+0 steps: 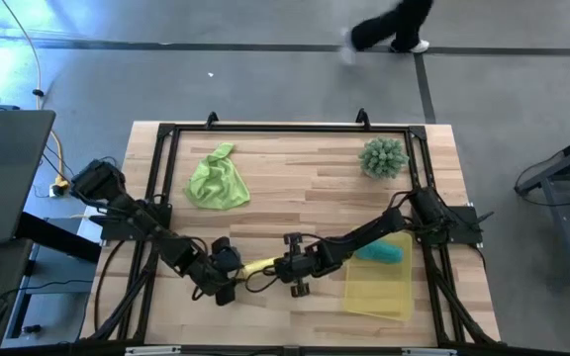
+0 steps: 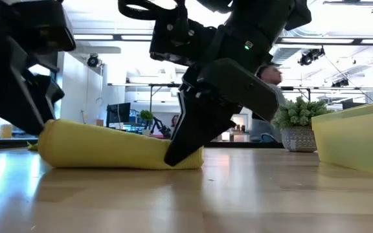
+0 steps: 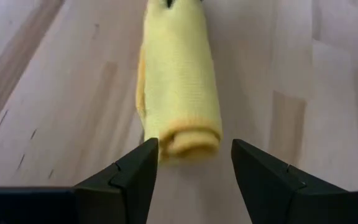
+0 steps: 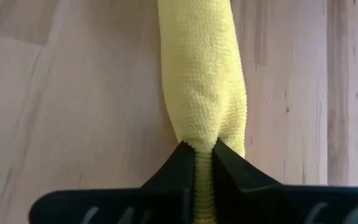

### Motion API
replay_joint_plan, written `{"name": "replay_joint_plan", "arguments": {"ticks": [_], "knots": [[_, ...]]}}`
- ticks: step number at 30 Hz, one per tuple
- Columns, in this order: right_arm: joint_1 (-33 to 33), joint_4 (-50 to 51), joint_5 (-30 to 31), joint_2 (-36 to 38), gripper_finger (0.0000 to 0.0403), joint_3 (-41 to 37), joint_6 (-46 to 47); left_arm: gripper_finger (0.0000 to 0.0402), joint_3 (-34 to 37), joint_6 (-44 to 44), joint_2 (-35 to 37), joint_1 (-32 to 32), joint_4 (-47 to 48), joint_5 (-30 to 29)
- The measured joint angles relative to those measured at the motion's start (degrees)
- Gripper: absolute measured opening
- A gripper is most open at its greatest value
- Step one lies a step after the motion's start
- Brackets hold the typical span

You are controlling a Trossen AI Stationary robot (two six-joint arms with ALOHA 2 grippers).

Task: Roll microfiber towels into tight, uniform cylinder then place into a basket
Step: Roll the yellow microfiber cloth

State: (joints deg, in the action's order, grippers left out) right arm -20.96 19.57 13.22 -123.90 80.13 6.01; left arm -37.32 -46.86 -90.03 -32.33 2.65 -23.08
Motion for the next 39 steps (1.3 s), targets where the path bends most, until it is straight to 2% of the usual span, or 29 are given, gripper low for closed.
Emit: {"name": "replay_joint_plan", "arguments": {"ticks": [5,13,17,23,29,35,39], "knots": [[1.92,-0.61,-7.70,0.22,0.0009,-0.13,2.06,0.0195,-0.11,7.03,2.74,-2.29,-0.10,0.28],[6.46,-3.67,-25.63,-0.03,0.0004,-0.26,7.43,0.0195,-0.24,20.56,1.47,-5.86,-7.39,-11.67],[8.47,-4.87,-31.50,-0.17,0.0003,-0.39,10.95,0.0195,-0.17,23.82,-2.33,-5.92,-9.12,-13.45],[9.06,-5.07,-31.92,-0.17,0.0003,-0.39,12.15,0.0195,-0.22,24.12,-9.75,-5.93,-11.97,-14.16],[8.65,-5.43,-30.85,-0.17,0.0015,-0.41,11.20,0.0195,-0.38,14.24,-14.90,-5.69,-13.38,-17.50],[8.15,-4.71,-30.17,0.44,0.0078,0.24,2.63,0.0195,-0.44,6.32,-16.01,-5.98,-13.47,-16.99],[8.15,3.80,-29.42,1.36,0.0119,4.18,-3.67,0.0195,-0.44,4.05,-15.88,-6.15,-13.58,-16.42]]}}
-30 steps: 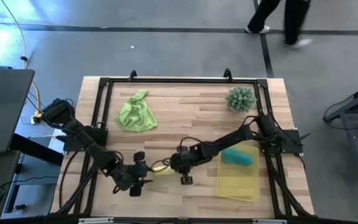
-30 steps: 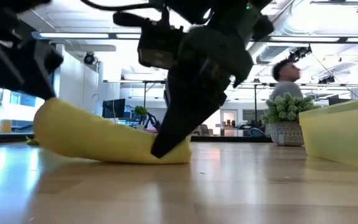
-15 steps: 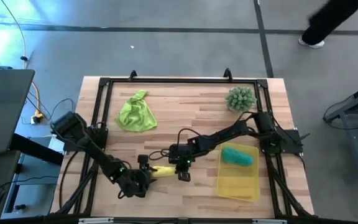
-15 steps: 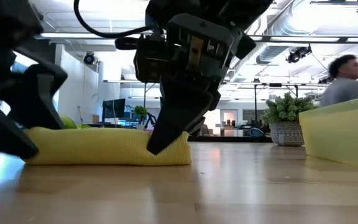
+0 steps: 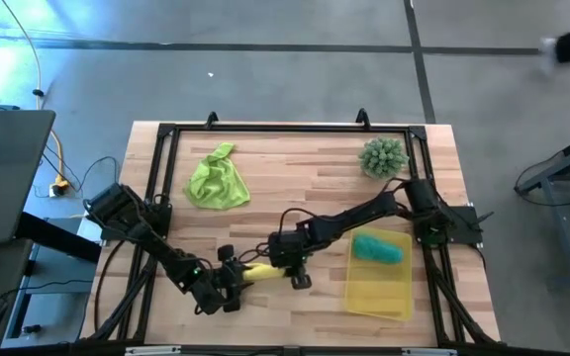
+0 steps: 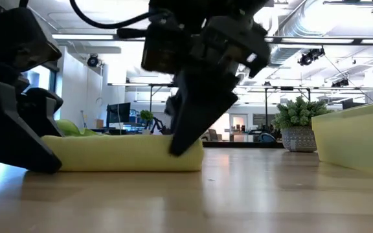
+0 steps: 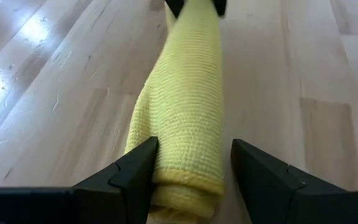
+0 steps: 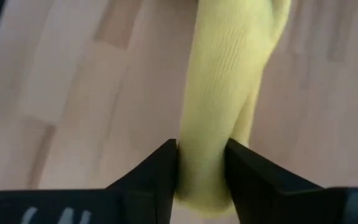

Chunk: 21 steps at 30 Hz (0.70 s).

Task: Roll microfiber towels into tight, uniform cylinder then place into a basket
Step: Roll the yellow microfiber cloth, then put the yellow microfiber cloth into the yellow bin

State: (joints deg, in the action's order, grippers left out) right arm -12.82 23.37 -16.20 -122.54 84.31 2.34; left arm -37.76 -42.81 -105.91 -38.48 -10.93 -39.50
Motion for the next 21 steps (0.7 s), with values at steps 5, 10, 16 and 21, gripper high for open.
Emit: {"name": "replay_joint_plan", "arguments": {"ticks": [5,10,16,21], "knots": [[-1.72,12.59,7.37,1.03,0.0128,8.42,-6.63,0.0195,0.04,-0.52,0.02,0.00,0.07,0.38],[-6.74,12.31,17.22,1.22,0.0128,10.45,-9.96,0.0195,0.04,-2.53,0.00,0.00,0.15,0.27],[-12.92,2.84,30.41,1.26,0.0128,6.41,-10.35,0.0195,0.07,-2.64,-0.02,-0.02,0.18,0.23],[-13.69,-6.03,37.85,1.26,0.0136,0.97,-11.40,0.0195,0.07,-2.66,-0.04,0.20,0.18,0.24]]}}
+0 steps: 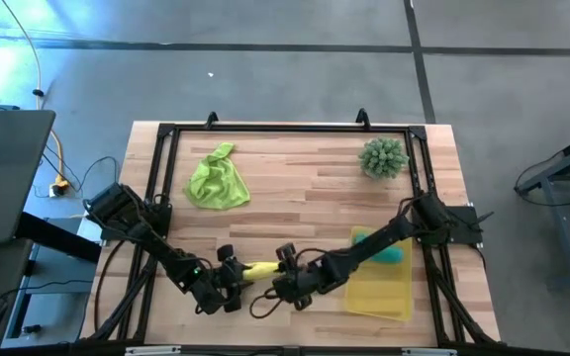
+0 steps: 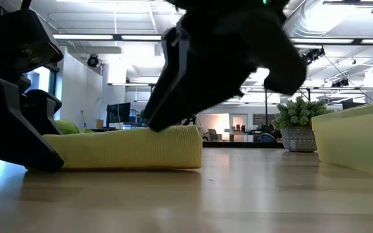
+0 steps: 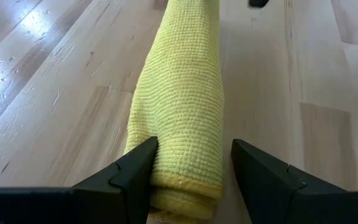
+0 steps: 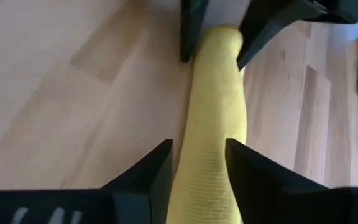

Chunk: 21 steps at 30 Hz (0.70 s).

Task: Roll microfiber towels into tight, uniform cylinder then place into a basket
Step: Put the yellow microfiber cloth into the yellow bin

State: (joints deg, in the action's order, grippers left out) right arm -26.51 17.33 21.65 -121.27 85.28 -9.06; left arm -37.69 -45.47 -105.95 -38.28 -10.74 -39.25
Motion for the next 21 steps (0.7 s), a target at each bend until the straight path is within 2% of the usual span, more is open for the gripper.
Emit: {"name": "replay_joint_plan", "arguments": {"ticks": [6,11,16,21], "knots": [[1.82,-5.87,-2.60,-0.18,0.0194,-0.51,4.02,0.0195,0.02,0.00,0.00,0.02,0.00,-0.01],[3.32,-10.36,-5.99,-3.60,0.0233,-0.48,5.14,0.0195,0.04,-0.31,0.00,0.02,0.02,-0.01],[4.40,-11.70,-5.48,-6.10,0.0225,-0.46,6.25,0.0195,0.04,-0.39,0.00,0.02,0.04,-0.01],[4.66,-11.35,-6.21,-6.82,0.0182,-0.33,7.27,0.0195,0.06,-0.39,0.00,0.01,0.04,-0.01]]}}
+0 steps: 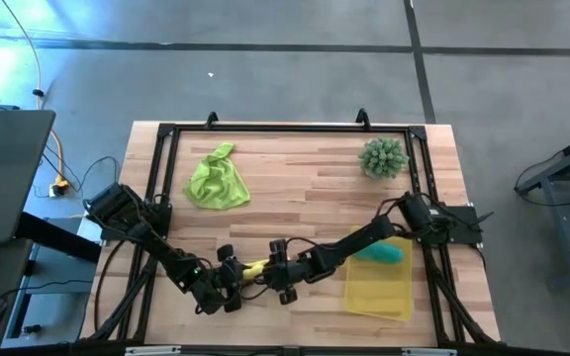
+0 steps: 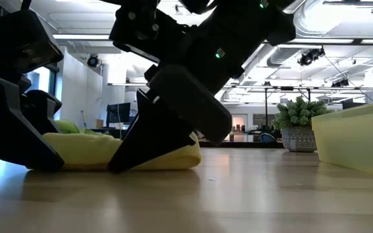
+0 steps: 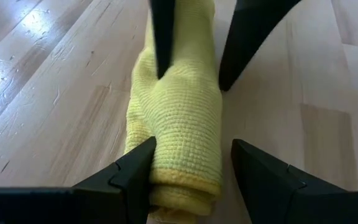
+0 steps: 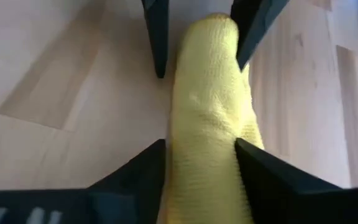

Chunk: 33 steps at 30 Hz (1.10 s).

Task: Roll microfiber towels into tight, uniform cylinder then place into a basket
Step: Put the yellow microfiber cloth into the yellow bin

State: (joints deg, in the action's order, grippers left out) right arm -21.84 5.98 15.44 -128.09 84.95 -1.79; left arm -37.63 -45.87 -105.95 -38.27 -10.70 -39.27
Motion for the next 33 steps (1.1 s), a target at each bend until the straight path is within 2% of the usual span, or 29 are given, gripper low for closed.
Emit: {"name": "replay_joint_plan", "arguments": {"ticks": [6,11,16,20,25,33], "knots": [[0.08,1.09,-0.61,0.01,0.0090,0.04,0.54,0.0195,0.00,0.85,0.00,-0.01,0.00,-0.05],[0.08,2.29,-0.76,0.11,0.0016,0.15,5.52,0.0195,0.05,0.86,0.24,-0.08,-0.40,-0.75],[-0.54,6.08,1.52,0.49,0.0015,0.90,5.90,0.0195,0.39,2.01,3.68,-0.33,0.64,0.50],[-1.65,14.37,3.37,2.27,0.0006,2.39,5.16,0.0195,0.31,2.62,8.38,-0.60,1.35,2.38],[-2.93,23.59,6.96,6.34,0.0005,3.80,6.56,0.0195,0.24,2.86,12.37,-0.73,3.19,1.68],[-8.12,45.09,9.89,16.01,0.0003,3.84,17.83,0.0195,0.15,2.97,13.84,-1.19,3.87,0.74]]}}
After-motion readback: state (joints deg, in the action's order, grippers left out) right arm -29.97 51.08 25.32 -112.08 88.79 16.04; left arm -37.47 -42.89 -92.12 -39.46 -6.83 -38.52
